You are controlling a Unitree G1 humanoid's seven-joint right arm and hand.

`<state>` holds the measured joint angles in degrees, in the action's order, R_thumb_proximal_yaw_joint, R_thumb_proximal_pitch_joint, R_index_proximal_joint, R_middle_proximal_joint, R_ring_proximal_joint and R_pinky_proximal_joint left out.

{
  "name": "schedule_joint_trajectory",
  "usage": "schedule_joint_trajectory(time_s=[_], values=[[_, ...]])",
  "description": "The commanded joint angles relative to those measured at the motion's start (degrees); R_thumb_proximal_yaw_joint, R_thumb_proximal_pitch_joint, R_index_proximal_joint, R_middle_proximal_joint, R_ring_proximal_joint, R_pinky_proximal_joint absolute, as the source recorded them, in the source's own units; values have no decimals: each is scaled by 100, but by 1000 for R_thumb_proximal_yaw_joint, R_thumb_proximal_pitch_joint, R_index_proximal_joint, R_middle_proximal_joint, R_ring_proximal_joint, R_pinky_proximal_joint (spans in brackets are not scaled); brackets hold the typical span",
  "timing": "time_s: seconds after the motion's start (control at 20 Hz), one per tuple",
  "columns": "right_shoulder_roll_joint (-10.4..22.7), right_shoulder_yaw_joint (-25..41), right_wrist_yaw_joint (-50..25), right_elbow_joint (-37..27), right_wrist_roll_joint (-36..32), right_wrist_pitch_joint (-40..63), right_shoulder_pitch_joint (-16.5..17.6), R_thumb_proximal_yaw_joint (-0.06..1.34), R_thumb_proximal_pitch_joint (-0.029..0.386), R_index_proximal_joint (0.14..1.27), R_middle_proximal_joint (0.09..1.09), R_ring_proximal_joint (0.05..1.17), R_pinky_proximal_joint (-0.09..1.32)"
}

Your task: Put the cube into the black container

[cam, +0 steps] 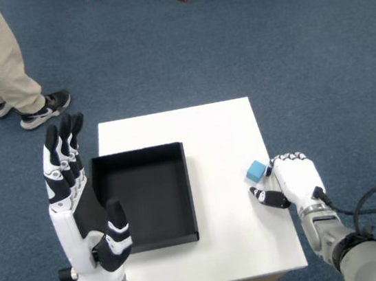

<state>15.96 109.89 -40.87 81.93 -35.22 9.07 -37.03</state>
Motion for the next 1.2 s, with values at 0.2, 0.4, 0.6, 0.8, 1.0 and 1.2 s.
schedule_joint_trajectory(time_s=[0.2, 0.4, 0.6, 0.8, 1.0, 1.2], values=[[169, -51, -334, 135, -24, 99, -327, 585, 33, 687, 380, 316, 221], [158, -30, -257, 135, -5, -12, -370, 556, 23, 647, 365, 303, 211], [118, -30, -178, 131, -10, -99, -428, 513, 10, 608, 341, 285, 200], [98, -31, -157, 129, -12, -128, -490, 484, -2, 577, 320, 269, 185], [64, -48, -94, 123, -35, -156, -518, 464, -6, 548, 301, 253, 161], [46, -71, -93, 122, -61, -145, -546, 465, -10, 527, 285, 239, 141]])
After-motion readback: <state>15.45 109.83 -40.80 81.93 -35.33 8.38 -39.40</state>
